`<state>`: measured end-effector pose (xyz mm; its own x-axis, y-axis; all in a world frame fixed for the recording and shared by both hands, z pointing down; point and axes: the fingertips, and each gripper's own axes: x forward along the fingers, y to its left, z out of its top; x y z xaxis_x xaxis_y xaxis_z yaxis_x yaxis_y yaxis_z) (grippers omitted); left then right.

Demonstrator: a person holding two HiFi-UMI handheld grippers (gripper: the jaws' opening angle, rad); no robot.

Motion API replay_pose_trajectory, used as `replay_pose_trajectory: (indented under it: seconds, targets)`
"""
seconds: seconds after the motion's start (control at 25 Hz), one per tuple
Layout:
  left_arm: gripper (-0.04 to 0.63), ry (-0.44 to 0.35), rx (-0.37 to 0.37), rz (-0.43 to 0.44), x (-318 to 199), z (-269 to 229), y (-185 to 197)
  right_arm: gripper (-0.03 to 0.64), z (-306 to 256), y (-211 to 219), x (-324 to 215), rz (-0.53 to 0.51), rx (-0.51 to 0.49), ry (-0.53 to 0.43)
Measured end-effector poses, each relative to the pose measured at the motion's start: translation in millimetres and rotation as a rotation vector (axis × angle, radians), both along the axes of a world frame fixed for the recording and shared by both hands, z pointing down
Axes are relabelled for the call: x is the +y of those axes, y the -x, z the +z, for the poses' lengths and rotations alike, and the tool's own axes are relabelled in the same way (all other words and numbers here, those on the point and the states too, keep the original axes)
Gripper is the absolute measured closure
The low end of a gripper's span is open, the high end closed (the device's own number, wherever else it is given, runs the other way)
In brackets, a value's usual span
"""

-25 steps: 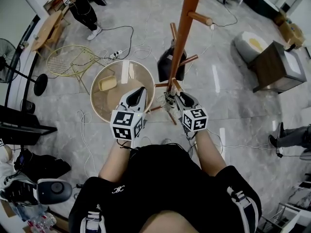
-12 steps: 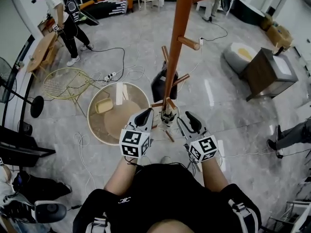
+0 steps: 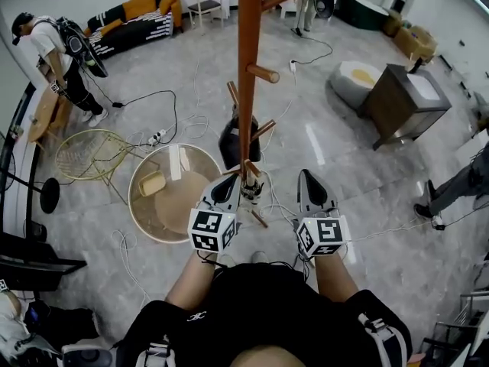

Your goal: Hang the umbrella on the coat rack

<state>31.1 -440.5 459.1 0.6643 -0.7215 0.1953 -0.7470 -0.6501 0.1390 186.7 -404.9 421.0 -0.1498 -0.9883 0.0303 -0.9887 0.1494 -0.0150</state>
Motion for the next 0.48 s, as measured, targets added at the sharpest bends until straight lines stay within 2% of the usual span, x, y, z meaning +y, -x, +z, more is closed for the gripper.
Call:
replay_pose_trajectory:
  seconds: [0.08,0.2,0.36,0.48]
  targets:
    - [0.578,-0.002,-0.002,0.01,1.2,-1.8,-4.2,0.601,-2.1,-9.5,0.9,0.04,-0.006,0.004]
    - [0.578,-0.007,-0.006,0.023,5.1,-2.3,-8.6,0.601,-1.1,-15.6,3.2,0.075,0.037,0.008]
    - [0.578,-0.015,-0.011,0.032,12.1,-6.2,-10.2,0.604,7.7,-14.1,3.0,0.079,0.087,0.056]
    - [0.578,-0.023,-0.012,0.029,15.3,-8.9,-8.3,0.604,6.5,-9.4,5.3,0.06,0.067,0.053]
